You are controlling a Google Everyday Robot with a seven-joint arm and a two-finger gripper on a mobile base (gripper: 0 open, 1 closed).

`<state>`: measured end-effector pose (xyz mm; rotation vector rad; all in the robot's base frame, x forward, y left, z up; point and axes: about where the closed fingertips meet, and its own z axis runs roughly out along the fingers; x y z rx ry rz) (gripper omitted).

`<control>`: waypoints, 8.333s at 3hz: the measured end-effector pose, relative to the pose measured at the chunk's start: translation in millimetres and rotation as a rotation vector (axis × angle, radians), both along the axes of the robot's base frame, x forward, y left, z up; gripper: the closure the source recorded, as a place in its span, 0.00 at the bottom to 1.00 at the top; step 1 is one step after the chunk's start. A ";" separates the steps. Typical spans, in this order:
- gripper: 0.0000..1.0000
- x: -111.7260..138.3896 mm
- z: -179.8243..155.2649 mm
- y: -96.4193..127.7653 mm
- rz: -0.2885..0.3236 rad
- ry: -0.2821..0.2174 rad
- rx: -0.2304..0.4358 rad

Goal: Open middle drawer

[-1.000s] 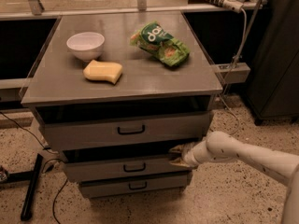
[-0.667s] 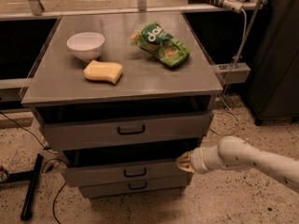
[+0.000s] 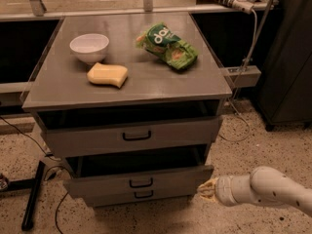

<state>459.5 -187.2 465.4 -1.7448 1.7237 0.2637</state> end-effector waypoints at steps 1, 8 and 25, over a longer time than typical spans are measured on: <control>0.59 10.7 -1.6 8.9 0.029 0.007 -0.009; 0.18 87.8 -56.8 58.1 0.089 0.044 -0.070; 0.35 10.6 -32.7 46.3 0.123 0.090 0.090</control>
Offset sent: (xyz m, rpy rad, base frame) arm 0.0979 0.0608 -0.0262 -0.1179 0.0060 0.1313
